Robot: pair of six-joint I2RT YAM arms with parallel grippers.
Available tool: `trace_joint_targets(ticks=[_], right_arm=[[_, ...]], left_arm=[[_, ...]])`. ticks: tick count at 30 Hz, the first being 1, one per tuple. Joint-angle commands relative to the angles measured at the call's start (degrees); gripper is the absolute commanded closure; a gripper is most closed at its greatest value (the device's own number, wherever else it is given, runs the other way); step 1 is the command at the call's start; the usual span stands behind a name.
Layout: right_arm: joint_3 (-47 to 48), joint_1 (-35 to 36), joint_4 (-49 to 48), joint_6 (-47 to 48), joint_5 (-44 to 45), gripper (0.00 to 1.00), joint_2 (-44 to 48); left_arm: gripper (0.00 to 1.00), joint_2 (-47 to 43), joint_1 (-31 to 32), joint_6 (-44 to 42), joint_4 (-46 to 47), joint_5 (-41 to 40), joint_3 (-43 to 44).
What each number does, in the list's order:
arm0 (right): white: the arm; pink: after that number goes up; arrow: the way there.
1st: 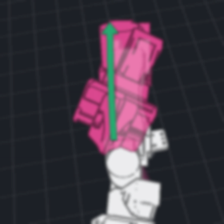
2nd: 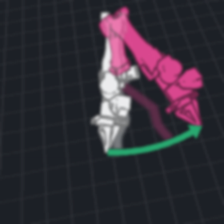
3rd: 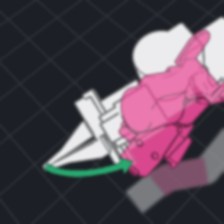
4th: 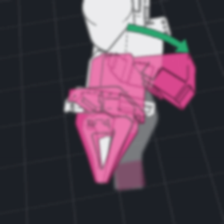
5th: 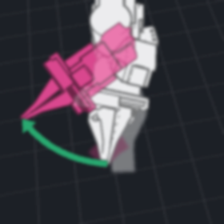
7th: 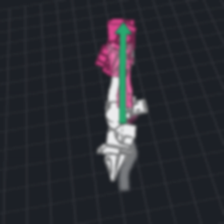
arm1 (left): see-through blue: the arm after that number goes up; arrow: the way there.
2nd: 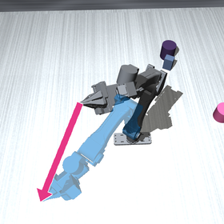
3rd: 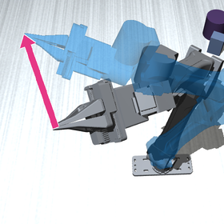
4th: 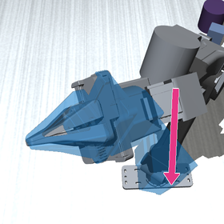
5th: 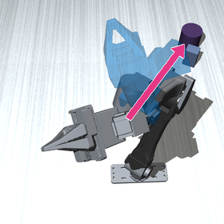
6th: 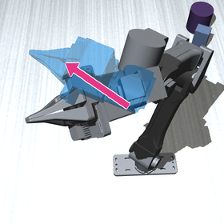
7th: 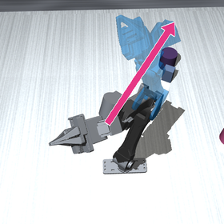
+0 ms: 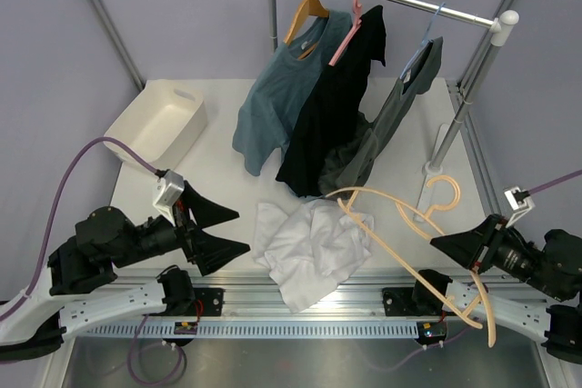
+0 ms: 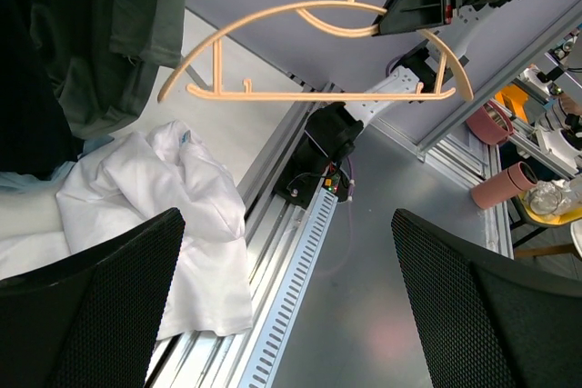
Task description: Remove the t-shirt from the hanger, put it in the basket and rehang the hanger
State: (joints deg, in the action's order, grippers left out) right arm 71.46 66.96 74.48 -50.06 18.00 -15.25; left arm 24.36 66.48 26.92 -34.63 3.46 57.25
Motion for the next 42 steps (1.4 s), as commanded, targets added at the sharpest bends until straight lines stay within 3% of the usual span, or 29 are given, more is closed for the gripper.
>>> trace_joint_targets(ticks=[1,5,11,19,34,42], right_arm=[[4.03,-0.16,10.31,-5.37,11.49,1.00,-1.28],[5.44,-0.16,18.32,-11.18,17.68,1.00,1.53],[8.78,-0.16,19.04,-12.16,18.39,1.00,1.98],[2.72,-0.16,19.13,-10.05,11.89,1.00,-3.74],[-4.22,-0.16,19.30,-16.12,18.04,1.00,-8.75],[-7.48,-4.37,19.39,-12.17,16.98,1.00,-11.29]], left_arm=[[0.01,-0.28,0.23,0.59,1.24,0.32,0.58],[0.01,-0.10,0.23,0.24,1.15,-0.39,1.89],[0.01,1.65,0.23,1.38,1.76,0.49,1.99],[0.01,0.25,0.23,1.56,1.68,0.40,0.31],[0.01,-4.14,0.23,3.23,0.97,-1.96,-4.61],[0.01,-7.13,0.23,3.23,-1.66,-4.87,-3.29]])
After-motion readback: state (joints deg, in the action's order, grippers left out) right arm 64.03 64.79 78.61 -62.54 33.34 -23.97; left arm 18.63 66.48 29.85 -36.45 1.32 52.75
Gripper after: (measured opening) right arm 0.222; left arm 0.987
